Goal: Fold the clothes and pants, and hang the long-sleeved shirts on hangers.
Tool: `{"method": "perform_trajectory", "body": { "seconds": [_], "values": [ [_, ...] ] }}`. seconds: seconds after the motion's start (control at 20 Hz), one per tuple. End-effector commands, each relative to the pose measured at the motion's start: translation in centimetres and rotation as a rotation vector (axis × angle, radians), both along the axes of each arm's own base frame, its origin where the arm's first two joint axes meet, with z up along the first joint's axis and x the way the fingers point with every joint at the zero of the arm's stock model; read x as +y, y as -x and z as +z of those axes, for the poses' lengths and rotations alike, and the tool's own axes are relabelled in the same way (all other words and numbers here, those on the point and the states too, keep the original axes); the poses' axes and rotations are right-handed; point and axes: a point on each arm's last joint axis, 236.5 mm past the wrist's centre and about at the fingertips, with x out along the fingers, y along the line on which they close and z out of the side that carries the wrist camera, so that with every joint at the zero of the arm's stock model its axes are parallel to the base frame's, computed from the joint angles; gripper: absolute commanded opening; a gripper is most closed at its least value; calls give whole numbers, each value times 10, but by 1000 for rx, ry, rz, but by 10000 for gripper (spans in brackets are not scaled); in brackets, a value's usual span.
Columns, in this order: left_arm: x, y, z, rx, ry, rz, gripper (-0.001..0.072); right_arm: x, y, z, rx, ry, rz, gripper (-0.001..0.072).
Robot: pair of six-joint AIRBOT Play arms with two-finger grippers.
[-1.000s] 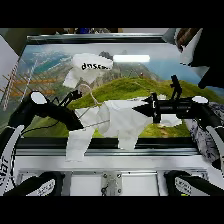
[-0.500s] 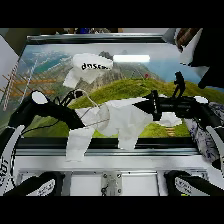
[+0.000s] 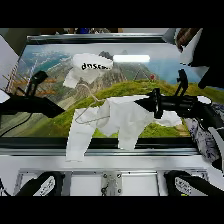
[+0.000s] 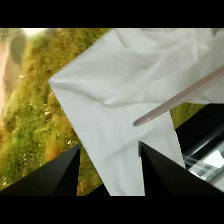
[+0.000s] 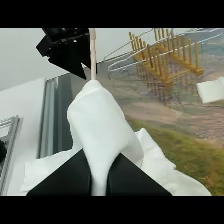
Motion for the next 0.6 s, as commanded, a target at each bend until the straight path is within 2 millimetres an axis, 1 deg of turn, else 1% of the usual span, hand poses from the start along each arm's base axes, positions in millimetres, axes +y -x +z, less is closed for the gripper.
{"method": "perform_trajectory", "body": {
  "seconds": [0.0,0.05,0.1,0.2,0.25,0.35,0.4,0.5,0.55],
  "values": [
    [31,3,26,-20,36,225,367,-19,-6,18,-4,1,-82,21],
    [31,8,29,-21,46,253,367,-26,-5,24,-8,6,-104,21],
    [27,14,28,-13,62,284,367,-32,-4,26,-17,26,-121,21],
    [10,30,14,29,114,348,369,-43,-1,30,-22,55,-156,21],
    [-5,40,3,61,148,365,415,-48,-1,34,-26,57,-173,21],
    [-41,55,-13,130,269,428,671,-54,0,41,-51,63,-200,21],
    [-58,57,-17,149,334,462,691,-55,0,42,-58,66,-210,21],
    [-83,55,-24,156,418,542,691,-55,0,44,-56,65,-210,21],
    [-96,52,-23,152,465,573,691,-55,0,43,-38,60,-211,21]
  ]
}}
